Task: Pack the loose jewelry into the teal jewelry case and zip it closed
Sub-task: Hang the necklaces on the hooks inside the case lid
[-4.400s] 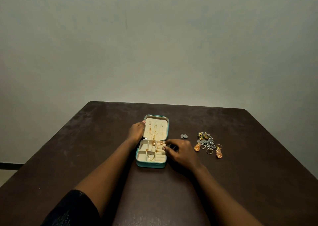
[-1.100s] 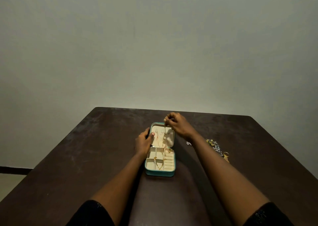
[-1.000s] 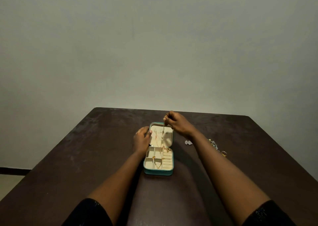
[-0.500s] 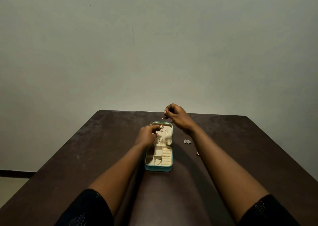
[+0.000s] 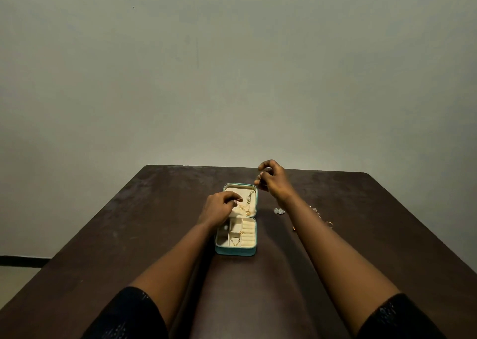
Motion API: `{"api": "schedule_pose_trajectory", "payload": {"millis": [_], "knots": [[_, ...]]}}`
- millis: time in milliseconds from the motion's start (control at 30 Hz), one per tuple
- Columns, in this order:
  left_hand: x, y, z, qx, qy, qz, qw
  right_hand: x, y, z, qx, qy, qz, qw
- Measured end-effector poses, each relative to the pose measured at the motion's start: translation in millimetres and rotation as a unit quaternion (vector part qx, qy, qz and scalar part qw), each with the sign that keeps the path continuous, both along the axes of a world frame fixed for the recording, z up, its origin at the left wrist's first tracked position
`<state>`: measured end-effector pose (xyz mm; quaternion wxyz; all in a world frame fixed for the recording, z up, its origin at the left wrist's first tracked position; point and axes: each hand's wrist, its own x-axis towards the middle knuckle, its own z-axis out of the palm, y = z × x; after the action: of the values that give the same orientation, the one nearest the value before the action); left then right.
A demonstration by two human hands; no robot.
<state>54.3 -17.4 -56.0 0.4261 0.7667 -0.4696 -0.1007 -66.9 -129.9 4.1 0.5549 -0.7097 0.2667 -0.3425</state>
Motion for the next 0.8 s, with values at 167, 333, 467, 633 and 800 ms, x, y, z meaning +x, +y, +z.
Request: {"api": "schedule_pose_trajectory", "payload": {"millis": [167,333,467,633,800], "knots": [[4,10,-2,0.029,-0.061,-0.038,0.997,8,-2,-10,0.021,0.022,-0.038,0.999],[8,12,-6,0.083,-0.112,-0.056,0.989,11,5,-14,0.02,0.084,0.03,0.996],[10,15,-7,0.074,-0.121,-0.056,0.988,12,7,-19,-0.008,0.119,0.037,0.992],[15,20,-12,0.067,-0.17,-0.072,0.981,13,7,-23,-0.04,0.117,0.016,0.992],[15,21,-14,0.072,-0.227,-0.108,0.965,23,7,-12,0.11,-0.023,-0.003,0.994]]}}
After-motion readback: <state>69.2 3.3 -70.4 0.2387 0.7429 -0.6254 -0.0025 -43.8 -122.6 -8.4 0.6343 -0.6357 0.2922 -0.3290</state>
